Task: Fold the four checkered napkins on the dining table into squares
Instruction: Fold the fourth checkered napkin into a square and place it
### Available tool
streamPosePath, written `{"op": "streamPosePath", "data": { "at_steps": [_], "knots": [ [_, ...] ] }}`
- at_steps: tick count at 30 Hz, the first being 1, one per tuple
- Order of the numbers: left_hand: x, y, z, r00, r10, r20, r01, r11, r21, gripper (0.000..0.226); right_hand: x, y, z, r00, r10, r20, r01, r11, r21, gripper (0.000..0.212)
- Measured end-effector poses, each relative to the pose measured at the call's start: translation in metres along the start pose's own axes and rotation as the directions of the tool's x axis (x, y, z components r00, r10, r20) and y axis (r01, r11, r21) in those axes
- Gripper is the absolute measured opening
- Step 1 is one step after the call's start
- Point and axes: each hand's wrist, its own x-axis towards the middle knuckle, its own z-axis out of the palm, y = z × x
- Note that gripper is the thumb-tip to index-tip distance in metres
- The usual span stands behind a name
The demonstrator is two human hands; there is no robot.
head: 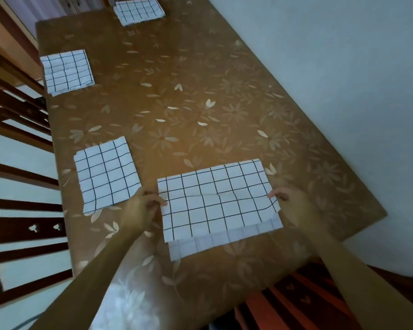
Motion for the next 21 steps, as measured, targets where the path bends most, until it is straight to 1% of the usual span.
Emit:
{"op": "streamPosePath", "data": {
  "at_steps": [1,2,3,5,6,7,9,12,14,15,17,19,21],
  "knots": [
    [-0.008,0.002,0.0,0.999,-0.03,0.041,0.028,0.998,0.049,0.046,-0.007,-0.004,0.001,1.0,0.021,0.009,-0.021,0.999,-0.05,0.045],
    [-0.016,0.002,0.003,0.997,-0.038,0.068,0.032,0.996,0.085,0.037,-0.012,-0.001,0.006,0.999,0.048,-0.018,-0.049,0.991,-0.126,0.048],
    [-0.023,0.003,0.005,0.996,-0.036,0.08,0.027,0.993,0.114,0.032,-0.017,0.0,0.009,0.997,0.068,-0.029,-0.072,0.982,-0.177,0.048],
    [-0.031,0.008,0.011,0.998,-0.044,0.055,0.035,0.989,0.146,0.028,-0.025,-0.001,0.013,0.995,0.093,-0.038,-0.101,0.942,-0.321,0.037],
    [-0.034,0.011,0.014,0.999,-0.031,0.027,0.027,0.989,0.148,0.027,-0.025,-0.003,0.014,0.993,0.101,-0.062,-0.117,0.924,-0.365,0.036],
    [-0.036,0.016,0.017,1.0,-0.014,0.0,0.014,0.988,0.152,0.027,-0.027,-0.007,0.015,0.991,0.114,-0.074,-0.134,0.913,-0.386,0.04],
    [-0.037,0.023,0.026,0.999,0.029,-0.028,-0.024,0.985,0.171,0.027,-0.033,-0.012,0.022,0.993,0.085,-0.085,-0.112,0.907,-0.406,0.044],
    [-0.029,0.034,0.047,0.992,0.117,-0.046,-0.102,0.965,0.243,0.029,-0.037,-0.023,0.038,0.996,-0.051,-0.069,0.017,0.903,-0.429,0.034],
    [-0.016,0.04,0.059,0.991,0.128,-0.043,-0.11,0.951,0.289,0.032,-0.034,-0.033,0.052,0.993,-0.121,-0.005,0.105,0.879,-0.465,0.031],
    [-0.009,0.043,0.063,0.992,0.126,-0.02,-0.114,0.945,0.306,0.036,-0.031,-0.036,0.06,0.99,-0.136,0.046,0.141,0.859,-0.492,0.032],
    [0.0,0.045,0.072,0.992,0.109,0.063,-0.124,0.922,0.366,0.046,-0.029,-0.04,0.076,0.976,-0.091,0.199,0.185,0.826,-0.532,0.04],
    [0.002,0.042,0.08,0.983,0.114,0.147,-0.167,0.887,0.43,0.055,-0.035,-0.044,0.091,0.938,-0.03,0.345,0.234,0.789,-0.568,0.047],
    [-0.001,0.04,0.083,0.972,0.111,0.207,-0.195,0.874,0.446,0.064,-0.046,-0.044,0.101,0.915,0.01,0.403,0.26,0.75,-0.608,0.052]
  ]
}}
